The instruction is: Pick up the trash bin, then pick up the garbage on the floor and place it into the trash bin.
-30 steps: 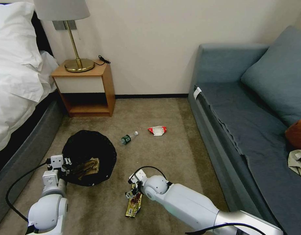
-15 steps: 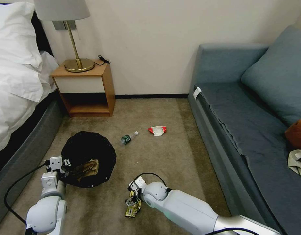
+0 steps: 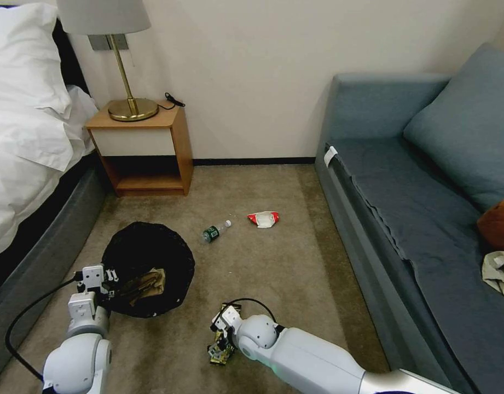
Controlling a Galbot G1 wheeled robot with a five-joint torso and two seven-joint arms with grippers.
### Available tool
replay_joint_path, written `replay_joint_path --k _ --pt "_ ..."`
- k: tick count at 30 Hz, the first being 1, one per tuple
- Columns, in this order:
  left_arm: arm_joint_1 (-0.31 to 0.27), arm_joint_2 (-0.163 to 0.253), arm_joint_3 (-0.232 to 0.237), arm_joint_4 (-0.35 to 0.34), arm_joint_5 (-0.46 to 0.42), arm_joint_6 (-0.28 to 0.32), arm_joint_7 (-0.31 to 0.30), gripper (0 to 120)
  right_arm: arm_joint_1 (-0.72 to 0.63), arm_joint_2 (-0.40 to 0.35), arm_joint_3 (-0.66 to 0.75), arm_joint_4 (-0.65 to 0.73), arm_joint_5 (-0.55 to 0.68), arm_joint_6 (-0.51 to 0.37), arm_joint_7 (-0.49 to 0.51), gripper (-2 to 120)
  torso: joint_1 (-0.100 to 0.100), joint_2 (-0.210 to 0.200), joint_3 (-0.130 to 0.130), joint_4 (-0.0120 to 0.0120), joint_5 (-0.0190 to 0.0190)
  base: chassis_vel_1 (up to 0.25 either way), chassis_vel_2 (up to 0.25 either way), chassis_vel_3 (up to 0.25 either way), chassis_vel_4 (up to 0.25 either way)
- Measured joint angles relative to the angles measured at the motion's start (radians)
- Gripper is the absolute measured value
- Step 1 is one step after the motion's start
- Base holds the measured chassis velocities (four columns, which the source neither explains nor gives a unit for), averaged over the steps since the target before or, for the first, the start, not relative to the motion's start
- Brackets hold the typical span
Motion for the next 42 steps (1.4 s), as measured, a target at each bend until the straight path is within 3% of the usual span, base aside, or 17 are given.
replay_joint_path --k 23,33,35,39,42 --pt "0.01 -0.009 0.0 0.001 -0.004 -0.014 -0.003 4 0.005 0.005 -0.001 -0.058 -0.029 0.007 -0.005 95 0.0 0.0 0.0 0.0 0.0 0.0 0.0 0.0 0.0" --pt "0.009 -0.01 0.001 0.002 -0.003 -0.017 -0.001 4 0.004 0.002 0.003 -0.052 -0.027 0.009 -0.014 55 0.0 0.0 0.0 0.0 0.0001 0.0 0.0 0.0 0.0" --pt "0.009 -0.01 0.001 0.002 -0.003 -0.018 -0.001 4 0.003 0.002 0.003 -0.052 -0.027 0.009 -0.014 54 0.0 0.0 0.0 -0.0001 0.0001 0.0 0.0 0.0 0.0" --pt "0.007 -0.01 0.001 0.006 -0.003 -0.02 0.0 4 0.004 -0.001 0.003 -0.048 -0.028 0.01 -0.016 33 0.0 0.0 0.0 0.0 0.0 0.0 0.0 0.0 0.0" --pt "0.006 -0.01 0.001 0.007 -0.003 -0.02 0.001 4 0.005 -0.002 0.003 -0.046 -0.028 0.01 -0.018 27 0.0 0.0 0.0 0.0 0.0 0.0 0.0 0.0 0.0"
